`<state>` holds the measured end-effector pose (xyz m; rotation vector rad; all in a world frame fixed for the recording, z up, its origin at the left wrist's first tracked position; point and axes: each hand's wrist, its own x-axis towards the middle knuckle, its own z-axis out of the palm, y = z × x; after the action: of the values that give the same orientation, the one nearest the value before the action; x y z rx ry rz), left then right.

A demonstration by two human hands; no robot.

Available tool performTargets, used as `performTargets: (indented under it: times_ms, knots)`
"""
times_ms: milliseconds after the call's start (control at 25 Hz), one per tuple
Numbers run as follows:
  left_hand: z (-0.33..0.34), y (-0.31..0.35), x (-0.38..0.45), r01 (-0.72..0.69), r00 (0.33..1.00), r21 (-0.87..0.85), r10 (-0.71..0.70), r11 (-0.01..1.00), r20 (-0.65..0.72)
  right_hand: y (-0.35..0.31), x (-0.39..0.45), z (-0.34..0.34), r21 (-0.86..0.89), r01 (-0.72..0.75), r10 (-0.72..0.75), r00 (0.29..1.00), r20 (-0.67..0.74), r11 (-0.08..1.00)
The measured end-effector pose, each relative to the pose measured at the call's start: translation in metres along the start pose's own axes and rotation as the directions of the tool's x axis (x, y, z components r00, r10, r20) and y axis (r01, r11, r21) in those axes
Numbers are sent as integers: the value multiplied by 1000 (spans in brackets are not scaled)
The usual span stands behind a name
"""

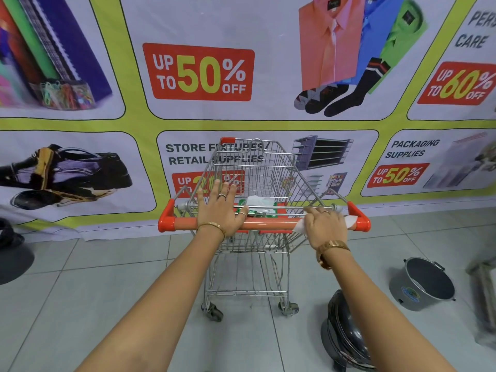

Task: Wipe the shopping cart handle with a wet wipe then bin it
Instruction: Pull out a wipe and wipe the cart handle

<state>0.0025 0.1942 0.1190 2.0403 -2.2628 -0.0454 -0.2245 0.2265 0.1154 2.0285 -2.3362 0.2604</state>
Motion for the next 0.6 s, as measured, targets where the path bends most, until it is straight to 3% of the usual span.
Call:
performTargets:
  times_ms: [200, 360, 520, 600]
  knots:
    - [-1, 5, -1, -7, 1000, -10, 7, 1000, -9, -4, 8, 1, -76, -111, 114, 993, 34, 991]
    - [-1, -1, 2, 2, 1000, -41, -2, 999, 15, -54, 4, 6, -4, 30, -30, 1000, 2, 1000]
    - [-6, -11, 13, 89, 993, -292, -60, 952, 105, -74, -14, 10, 75, 224, -207, 960, -186, 972]
    - [-9, -17, 23, 206, 975, -575, -117, 792, 189, -88, -24, 20, 109, 273, -238, 937, -257, 956]
